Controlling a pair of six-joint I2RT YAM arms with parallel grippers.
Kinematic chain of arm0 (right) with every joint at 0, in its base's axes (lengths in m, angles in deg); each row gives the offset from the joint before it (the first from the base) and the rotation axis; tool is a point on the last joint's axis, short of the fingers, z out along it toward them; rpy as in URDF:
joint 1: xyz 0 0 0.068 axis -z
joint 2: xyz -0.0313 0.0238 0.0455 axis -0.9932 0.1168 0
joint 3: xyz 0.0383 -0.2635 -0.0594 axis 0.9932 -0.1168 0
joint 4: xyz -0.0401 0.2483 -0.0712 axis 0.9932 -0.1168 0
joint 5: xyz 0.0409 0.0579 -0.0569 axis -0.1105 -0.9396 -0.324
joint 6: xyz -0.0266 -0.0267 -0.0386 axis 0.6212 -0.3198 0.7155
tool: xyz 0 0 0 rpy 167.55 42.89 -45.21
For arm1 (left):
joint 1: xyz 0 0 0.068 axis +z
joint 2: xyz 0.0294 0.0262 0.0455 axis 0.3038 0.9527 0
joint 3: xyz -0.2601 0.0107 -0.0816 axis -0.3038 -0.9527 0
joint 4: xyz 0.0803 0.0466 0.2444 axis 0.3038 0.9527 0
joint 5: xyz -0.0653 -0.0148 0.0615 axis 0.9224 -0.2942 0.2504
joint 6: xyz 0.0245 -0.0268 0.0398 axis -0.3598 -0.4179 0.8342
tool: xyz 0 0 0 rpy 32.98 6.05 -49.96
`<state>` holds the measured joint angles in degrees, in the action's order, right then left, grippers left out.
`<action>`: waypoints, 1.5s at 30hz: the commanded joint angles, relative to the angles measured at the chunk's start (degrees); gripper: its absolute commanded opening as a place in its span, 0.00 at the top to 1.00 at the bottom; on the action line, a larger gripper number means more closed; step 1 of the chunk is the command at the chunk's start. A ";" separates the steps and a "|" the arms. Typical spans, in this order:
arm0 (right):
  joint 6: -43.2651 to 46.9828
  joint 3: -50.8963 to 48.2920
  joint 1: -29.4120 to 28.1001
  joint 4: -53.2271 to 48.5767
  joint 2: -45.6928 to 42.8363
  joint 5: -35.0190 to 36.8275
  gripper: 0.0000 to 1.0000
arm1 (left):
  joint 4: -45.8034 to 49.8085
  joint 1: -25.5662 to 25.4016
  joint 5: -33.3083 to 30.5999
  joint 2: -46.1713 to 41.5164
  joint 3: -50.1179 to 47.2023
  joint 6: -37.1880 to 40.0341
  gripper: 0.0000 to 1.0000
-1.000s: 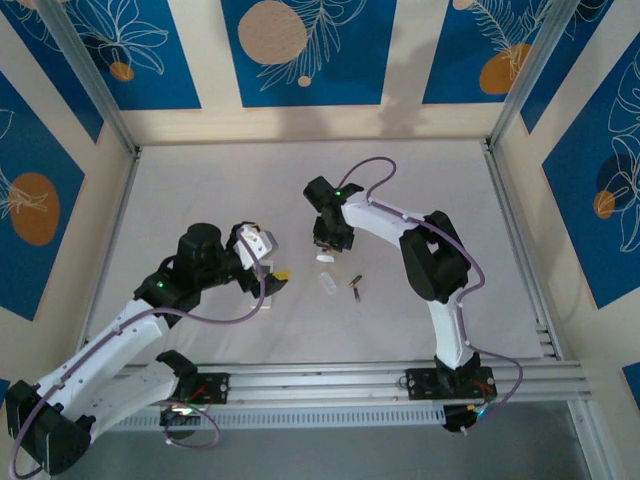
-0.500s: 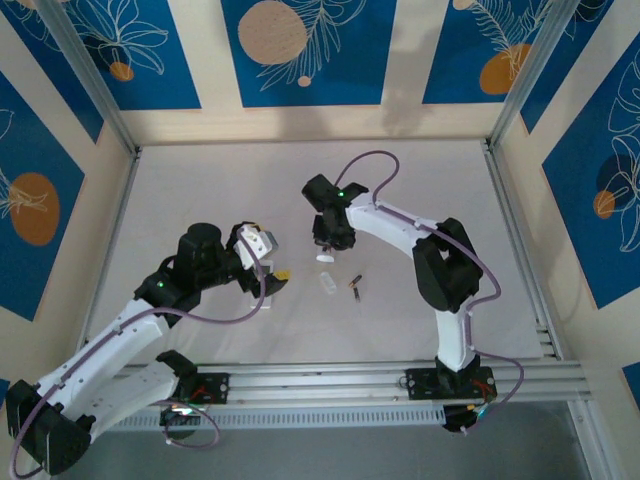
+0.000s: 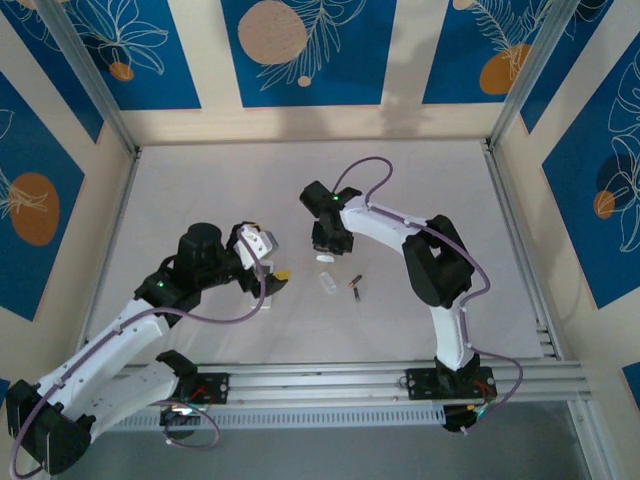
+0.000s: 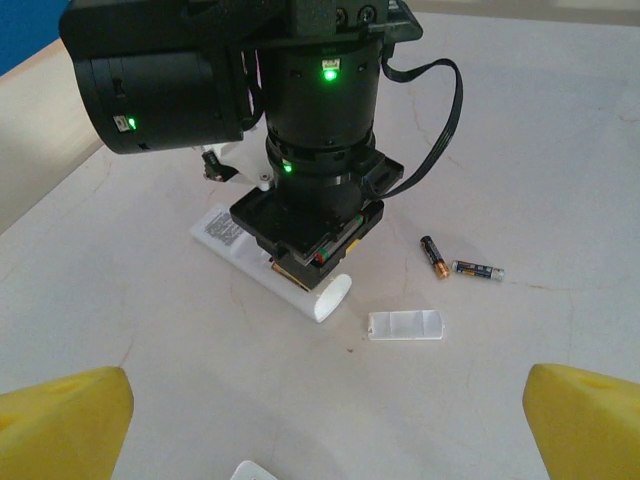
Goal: Load the batteries into the remote control
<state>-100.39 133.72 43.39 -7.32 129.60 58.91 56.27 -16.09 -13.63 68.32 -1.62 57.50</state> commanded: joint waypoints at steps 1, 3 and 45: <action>-0.37 0.95 -0.14 -0.45 1.00 0.09 0.80 | -1.22 -0.09 0.36 -0.23 0.06 0.00 0.00; -0.33 0.95 -0.09 -0.36 1.24 0.09 0.80 | -1.21 -0.14 0.23 -0.15 0.02 0.03 0.00; 3.19 4.36 1.49 0.00 2.73 2.70 0.91 | -1.14 -0.12 0.19 -0.05 -0.04 0.31 0.00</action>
<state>-97.82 136.36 44.64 -6.31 133.58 60.20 56.27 -16.09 -13.63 68.32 -1.62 57.52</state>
